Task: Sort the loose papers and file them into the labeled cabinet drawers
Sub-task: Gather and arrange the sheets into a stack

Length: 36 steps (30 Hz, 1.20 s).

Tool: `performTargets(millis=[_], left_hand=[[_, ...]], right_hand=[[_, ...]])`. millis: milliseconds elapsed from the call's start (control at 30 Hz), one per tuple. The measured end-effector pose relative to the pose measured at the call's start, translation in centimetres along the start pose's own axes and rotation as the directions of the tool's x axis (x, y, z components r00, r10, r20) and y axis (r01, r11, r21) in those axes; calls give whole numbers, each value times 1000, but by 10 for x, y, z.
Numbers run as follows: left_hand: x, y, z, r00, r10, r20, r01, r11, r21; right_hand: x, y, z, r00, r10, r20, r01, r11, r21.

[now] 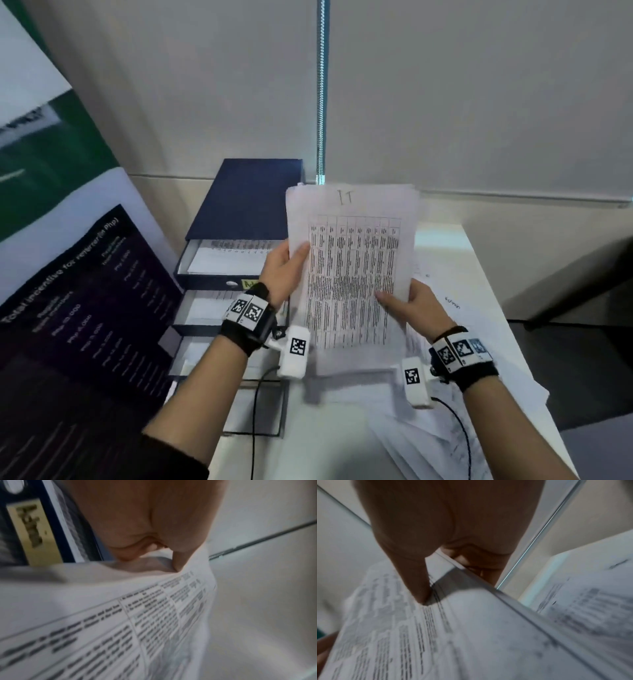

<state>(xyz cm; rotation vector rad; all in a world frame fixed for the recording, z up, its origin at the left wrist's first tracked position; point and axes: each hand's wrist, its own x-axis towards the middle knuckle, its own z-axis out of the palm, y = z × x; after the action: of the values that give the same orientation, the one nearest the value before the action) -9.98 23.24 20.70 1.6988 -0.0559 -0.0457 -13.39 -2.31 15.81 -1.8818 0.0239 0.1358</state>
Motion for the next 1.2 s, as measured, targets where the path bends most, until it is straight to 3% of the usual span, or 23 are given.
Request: performTargets(millis=[100,233,300,367,500,567,633,733,833,1000,1100,1200], left_hand=[[-5,-3,-44,999,-28,-23,27,997,-72],[-33,-61,-120,973,-229,-24,231,966,120],[-62,-93,-150,937,-346,48,327,917,227],[-95,-130,-174,874,-473,108,438,866,242],[-161,-195,-202,761,-647,52,618,747,247],[-187,-211,-205,709,-704,-34,695,690,203],[-207,-229,-210,672,-730,-126,738,644,204],[-217,-254,-218,656,-723,-214,754,625,200],[-218,-256,-219,666,-705,-242,746,631,213],[-212,-261,-227,670,-721,-177,742,644,185],[-204,-262,-234,688,-717,-111,721,658,217],[-199,-260,-241,675,-737,-22,716,648,258]], right_hand=[[-3,-17,48,988,-4,152,7,1000,-18],[-24,0,129,923,101,371,-172,972,163],[-41,33,169,858,167,486,-281,945,171],[-60,70,202,758,272,593,-393,916,83],[-91,133,252,527,531,663,-549,808,-211],[-102,156,271,476,579,662,-562,779,-276],[-116,144,281,457,594,662,-611,751,-252],[-124,137,291,411,562,718,-722,681,-120],[-129,138,296,389,540,747,-787,615,-34],[-138,139,303,432,535,726,-838,536,103],[-130,130,298,495,546,676,-842,495,217],[-116,128,295,585,644,494,-801,553,228]])
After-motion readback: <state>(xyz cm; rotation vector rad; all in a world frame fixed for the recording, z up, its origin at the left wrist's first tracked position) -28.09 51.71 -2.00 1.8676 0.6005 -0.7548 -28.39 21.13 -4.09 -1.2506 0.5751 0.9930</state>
